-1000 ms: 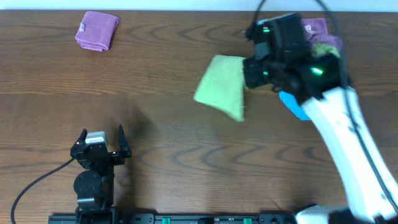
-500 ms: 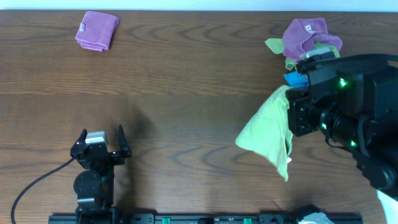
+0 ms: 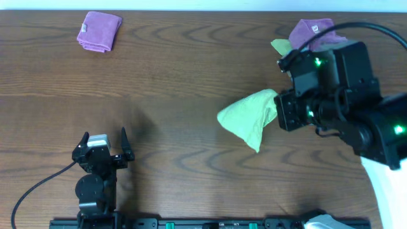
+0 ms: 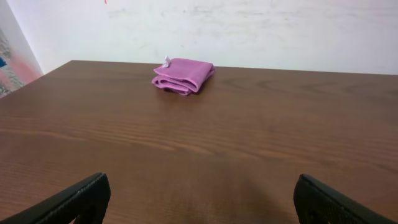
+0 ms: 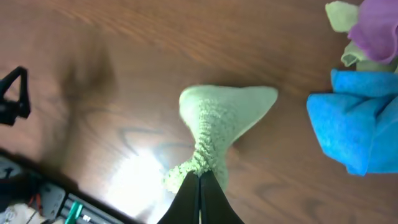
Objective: Fold the cloth
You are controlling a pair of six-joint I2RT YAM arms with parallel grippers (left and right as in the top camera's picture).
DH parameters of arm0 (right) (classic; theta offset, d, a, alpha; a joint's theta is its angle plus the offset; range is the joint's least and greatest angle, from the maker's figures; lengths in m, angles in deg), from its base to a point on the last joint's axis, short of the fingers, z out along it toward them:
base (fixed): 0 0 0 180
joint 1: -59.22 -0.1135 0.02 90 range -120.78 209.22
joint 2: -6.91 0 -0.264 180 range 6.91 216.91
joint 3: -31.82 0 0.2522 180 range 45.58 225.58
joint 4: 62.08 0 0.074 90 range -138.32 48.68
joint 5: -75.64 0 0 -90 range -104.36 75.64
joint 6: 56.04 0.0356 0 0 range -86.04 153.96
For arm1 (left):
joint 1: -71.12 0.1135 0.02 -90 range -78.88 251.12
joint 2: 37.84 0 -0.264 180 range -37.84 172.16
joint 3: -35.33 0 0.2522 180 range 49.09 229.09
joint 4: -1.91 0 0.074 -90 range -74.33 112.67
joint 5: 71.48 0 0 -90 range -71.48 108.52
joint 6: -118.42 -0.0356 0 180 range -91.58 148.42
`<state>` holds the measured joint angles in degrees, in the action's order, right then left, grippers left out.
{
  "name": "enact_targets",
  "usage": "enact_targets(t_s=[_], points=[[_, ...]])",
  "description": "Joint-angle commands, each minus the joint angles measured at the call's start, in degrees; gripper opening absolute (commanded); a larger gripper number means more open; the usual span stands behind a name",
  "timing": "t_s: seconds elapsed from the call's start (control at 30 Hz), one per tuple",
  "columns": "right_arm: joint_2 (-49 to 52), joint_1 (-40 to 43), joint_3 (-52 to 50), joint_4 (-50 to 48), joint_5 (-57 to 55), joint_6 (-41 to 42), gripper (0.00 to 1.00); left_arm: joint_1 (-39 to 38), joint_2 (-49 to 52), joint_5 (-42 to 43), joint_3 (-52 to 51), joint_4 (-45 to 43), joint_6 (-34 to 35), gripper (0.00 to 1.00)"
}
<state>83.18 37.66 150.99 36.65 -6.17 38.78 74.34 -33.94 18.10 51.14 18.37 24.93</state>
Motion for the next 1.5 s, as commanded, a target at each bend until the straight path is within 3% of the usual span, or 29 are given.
enact_targets(t_s=[0.0,0.37,0.5,0.6,0.63,0.67,0.7,0.73,0.9,1.0,1.13,1.27,1.47], points=[[-2.36,-0.28,2.36,1.44,4.59,-1.99,0.01,0.24,-0.24,-1.05,-1.77,1.57,-0.83,0.95],[-6.19,-0.26,5.25,3.54,8.15,-3.21,0.01,0.24,-0.24,-1.05,-1.79,1.57,-0.81,0.95],[1.22,-0.28,5.01,-0.61,8.83,-3.43,0.01,0.24,-0.24,-1.05,-1.79,1.57,-0.81,0.95],[11.74,-0.46,5.01,-13.31,16.24,-5.9,0.01,0.22,-0.24,-1.05,-1.79,1.55,-0.81,0.95],[16.13,-0.94,5.01,-20.57,20.11,-6.97,0.06,0.24,-0.24,-1.05,-1.79,1.57,-0.81,0.95],[21.14,-1.49,5.05,-28.46,24.72,-8.46,0.76,0.24,-0.24,-1.05,-1.79,1.57,-0.83,0.96],[23.96,-1.62,5.29,-32.06,26.71,-8.55,0.94,0.24,-0.24,-1.05,-1.79,1.57,-0.81,0.95],[25.75,-1.57,5.53,-33.75,27.32,-8.55,0.99,0.24,-0.24,-1.05,-1.79,1.57,-0.81,0.95],[27.67,-1.2,5.53,-28.13,17.27,-9.81,0.99,0.24,-0.24,-1.05,-1.79,1.55,-0.81,0.95],[27.93,-1.7,5.33,-18.93,3.67,-9.81,0.99,0.24,-0.24,-1.05,-1.79,1.55,-0.81,0.95],[29.16,-2.32,2.93,-10.84,-3.63,-10.23,0.95,0.24,-0.24,-1.05,-1.79,1.57,-0.81,0.95],[29.4,-3.19,-5.44,-11.8,-8.7,-10.27,0.91,0.24,-0.24,-1.05,-1.77,1.57,-0.81,0.95],[29.4,-4.24,-16.92,-18.91,-13.33,-11.39,0.7,0.24,-0.24,-1.05,-1.79,1.57,-0.81,0.96]])
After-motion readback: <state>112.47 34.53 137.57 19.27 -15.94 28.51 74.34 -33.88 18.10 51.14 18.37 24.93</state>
